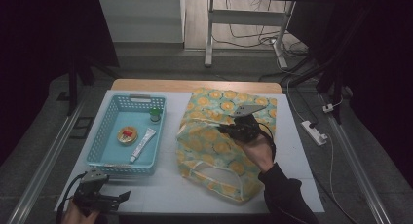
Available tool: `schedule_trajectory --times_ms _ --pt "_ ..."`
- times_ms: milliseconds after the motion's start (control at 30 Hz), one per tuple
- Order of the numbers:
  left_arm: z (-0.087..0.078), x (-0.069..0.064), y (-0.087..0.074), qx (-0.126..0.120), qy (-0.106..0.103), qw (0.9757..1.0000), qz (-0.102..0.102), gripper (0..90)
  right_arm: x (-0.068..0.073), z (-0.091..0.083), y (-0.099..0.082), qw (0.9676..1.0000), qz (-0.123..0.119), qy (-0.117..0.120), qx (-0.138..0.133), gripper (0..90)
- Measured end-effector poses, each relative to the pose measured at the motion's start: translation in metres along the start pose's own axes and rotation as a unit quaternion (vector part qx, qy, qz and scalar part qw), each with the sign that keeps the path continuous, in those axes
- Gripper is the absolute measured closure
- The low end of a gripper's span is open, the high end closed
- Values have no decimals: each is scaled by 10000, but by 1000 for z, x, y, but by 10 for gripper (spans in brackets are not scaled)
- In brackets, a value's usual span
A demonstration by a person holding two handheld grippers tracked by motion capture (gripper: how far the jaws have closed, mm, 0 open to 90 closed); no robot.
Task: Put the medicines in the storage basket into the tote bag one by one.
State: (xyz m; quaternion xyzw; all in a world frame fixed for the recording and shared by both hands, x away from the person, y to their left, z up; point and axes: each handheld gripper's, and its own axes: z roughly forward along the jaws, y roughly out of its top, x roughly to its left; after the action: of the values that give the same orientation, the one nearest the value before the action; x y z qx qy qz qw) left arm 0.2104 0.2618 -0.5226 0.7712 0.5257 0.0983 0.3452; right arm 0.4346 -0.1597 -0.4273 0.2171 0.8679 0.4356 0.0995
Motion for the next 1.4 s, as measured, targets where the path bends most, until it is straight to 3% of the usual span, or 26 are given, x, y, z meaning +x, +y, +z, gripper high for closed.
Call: schedule_trajectory --times_ms 600,767,1000,1167,1400 --pt "-7 -1 2 -184 -206 9996 -2 0 0 0 -1 10000 -12 35 23 900" --pt "-12 -4 5 -307 -182 9993 146 0 0 0 -2 10000 -3 40 20 900" --pt "-16 -3 6 -422 -382 9984 48 0 1 1 -2 10000 -7 45 30 900" --pt "-21 -3 9 -434 -387 9983 -38 0 1 1 -2 10000 -12 50 38 900" --pt "-25 -2 14 -537 -487 9974 54 0 0 0 -2 10000 -11 42 33 900"
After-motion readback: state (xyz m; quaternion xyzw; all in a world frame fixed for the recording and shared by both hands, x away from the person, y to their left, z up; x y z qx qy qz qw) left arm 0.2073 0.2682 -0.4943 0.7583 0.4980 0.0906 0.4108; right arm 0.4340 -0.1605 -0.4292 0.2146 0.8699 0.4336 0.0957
